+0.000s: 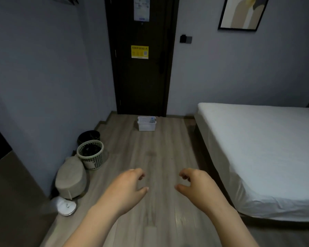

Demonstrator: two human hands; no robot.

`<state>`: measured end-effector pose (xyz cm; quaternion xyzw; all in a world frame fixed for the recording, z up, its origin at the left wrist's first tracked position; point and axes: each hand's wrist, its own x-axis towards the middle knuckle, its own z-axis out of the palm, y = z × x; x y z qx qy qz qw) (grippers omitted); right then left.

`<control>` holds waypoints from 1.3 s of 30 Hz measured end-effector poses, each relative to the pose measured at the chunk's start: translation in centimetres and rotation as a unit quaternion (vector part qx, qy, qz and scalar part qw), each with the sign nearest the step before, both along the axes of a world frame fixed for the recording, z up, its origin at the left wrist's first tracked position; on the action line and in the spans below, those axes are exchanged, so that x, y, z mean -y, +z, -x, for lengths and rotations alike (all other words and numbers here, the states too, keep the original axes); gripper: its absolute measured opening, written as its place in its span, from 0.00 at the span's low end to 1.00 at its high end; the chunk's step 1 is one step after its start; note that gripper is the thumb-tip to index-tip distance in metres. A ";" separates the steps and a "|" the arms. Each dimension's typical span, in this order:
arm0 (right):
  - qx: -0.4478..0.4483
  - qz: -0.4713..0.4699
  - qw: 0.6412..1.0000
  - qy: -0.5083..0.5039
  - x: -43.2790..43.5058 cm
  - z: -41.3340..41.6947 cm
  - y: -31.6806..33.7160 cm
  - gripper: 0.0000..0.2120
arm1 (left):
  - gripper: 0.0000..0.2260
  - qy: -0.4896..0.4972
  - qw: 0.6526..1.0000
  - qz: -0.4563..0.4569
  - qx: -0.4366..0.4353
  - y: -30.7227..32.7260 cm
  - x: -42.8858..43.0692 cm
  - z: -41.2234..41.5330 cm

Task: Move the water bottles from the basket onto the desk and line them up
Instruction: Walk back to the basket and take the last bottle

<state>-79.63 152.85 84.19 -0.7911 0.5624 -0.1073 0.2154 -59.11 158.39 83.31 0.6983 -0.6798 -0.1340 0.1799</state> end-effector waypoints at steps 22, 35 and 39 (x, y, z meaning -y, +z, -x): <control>-0.041 -0.042 0.998 -0.036 33.2 -18.2 -1.8 0.22 | 0.16 -0.047 0.998 -0.026 -0.028 -1.4 34.7 -18.6; -0.048 -0.028 0.998 -0.028 56.7 -21.9 -4.2 0.21 | 0.16 -0.025 0.998 -0.061 -0.025 -3.4 57.8 -22.6; -0.057 -0.027 0.998 -0.019 64.0 -22.7 -4.4 0.21 | 0.16 -0.016 0.997 -0.065 -0.026 -3.8 64.5 -23.2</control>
